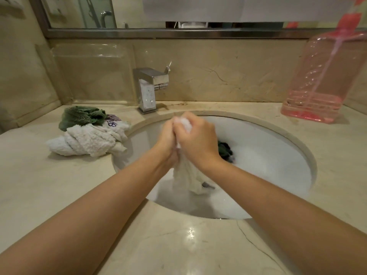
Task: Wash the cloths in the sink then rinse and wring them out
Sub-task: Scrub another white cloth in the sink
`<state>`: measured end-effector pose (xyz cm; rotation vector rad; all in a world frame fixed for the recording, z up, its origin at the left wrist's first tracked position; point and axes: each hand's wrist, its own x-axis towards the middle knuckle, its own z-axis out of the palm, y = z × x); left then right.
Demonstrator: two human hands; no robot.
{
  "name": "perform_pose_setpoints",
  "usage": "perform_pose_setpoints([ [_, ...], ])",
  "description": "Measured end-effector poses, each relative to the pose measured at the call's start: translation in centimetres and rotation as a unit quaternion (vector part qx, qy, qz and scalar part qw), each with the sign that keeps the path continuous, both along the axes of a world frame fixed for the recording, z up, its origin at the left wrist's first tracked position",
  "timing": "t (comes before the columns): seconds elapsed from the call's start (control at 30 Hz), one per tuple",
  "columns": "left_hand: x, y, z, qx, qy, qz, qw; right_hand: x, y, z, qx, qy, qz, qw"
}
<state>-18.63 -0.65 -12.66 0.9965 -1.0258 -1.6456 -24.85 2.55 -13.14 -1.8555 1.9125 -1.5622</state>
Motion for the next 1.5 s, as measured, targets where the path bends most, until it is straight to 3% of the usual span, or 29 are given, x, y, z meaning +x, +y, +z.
perform_pose_setpoints([
  [0.13,-1.1,1.2,0.2,0.048,0.000,-0.031,0.998,-1.9,-0.7,0.3,0.054,-0.054,-0.082,0.994],
  [0.27,-1.4,0.6,-0.4,0.028,0.001,0.001,1.000,-0.2,0.7,-0.3,0.017,0.049,-0.023,0.998],
  [0.37,-1.1,1.3,0.2,0.044,-0.027,-0.036,0.998,-1.8,-1.1,0.2,0.068,-0.017,-0.064,0.996],
  [0.47,-0.9,1.1,-0.2,0.016,-0.076,-0.004,0.997,-1.1,-0.4,-0.1,0.051,0.022,-0.037,0.998],
  [0.57,-1.2,0.9,-0.2,0.039,0.014,0.002,0.999,-0.7,0.3,-0.1,0.032,0.044,-0.002,0.999],
  [0.7,-1.2,1.7,0.7,0.057,-0.021,-0.076,0.995,-4.4,-2.7,-0.4,0.153,-0.006,-0.112,0.982],
  [0.8,-1.2,0.9,0.2,0.041,-0.042,-0.097,0.994,-6.0,-3.1,-1.5,0.215,-0.004,-0.126,0.969],
  [0.87,-0.9,0.4,0.1,0.025,-0.072,-0.099,0.992,-6.7,-3.3,-1.9,0.222,-0.010,-0.088,0.971],
  [0.93,-0.4,-0.1,0.3,0.029,-0.064,-0.102,0.992,-7.2,-3.5,-2.0,0.189,-0.095,0.010,0.977],
  [1.0,0.0,-0.4,0.6,0.025,-0.030,-0.089,0.995,-6.9,-3.2,-1.6,0.204,-0.237,0.165,0.935],
  [1.03,0.0,-0.4,0.7,0.020,-0.026,-0.084,0.996,-6.7,-3.0,-1.6,0.245,-0.262,0.232,0.904],
  [1.1,0.1,-0.2,0.9,0.001,-0.068,-0.075,0.995,-6.5,-2.4,-1.5,0.334,-0.204,0.297,0.871],
  [1.17,0.3,-0.6,0.9,-0.028,-0.145,-0.038,0.988,-6.8,-2.2,-1.6,0.333,-0.185,0.284,0.880],
  [1.23,0.7,-1.4,0.5,-0.078,-0.243,-0.025,0.967,-7.1,-2.1,-1.2,0.264,-0.238,0.226,0.907],
  [1.33,0.8,-1.4,-0.3,-0.099,-0.346,-0.113,0.926,-7.5,-2.3,-0.9,0.203,-0.224,0.114,0.946],
  [1.4,0.6,-1.0,-0.4,-0.083,-0.380,-0.146,0.910,-7.6,-2.1,-0.8,0.194,-0.198,0.055,0.959],
  [1.5,0.6,-1.1,-0.2,-0.079,-0.344,-0.113,0.929,-7.8,-2.3,-0.7,0.174,-0.230,0.007,0.958],
])
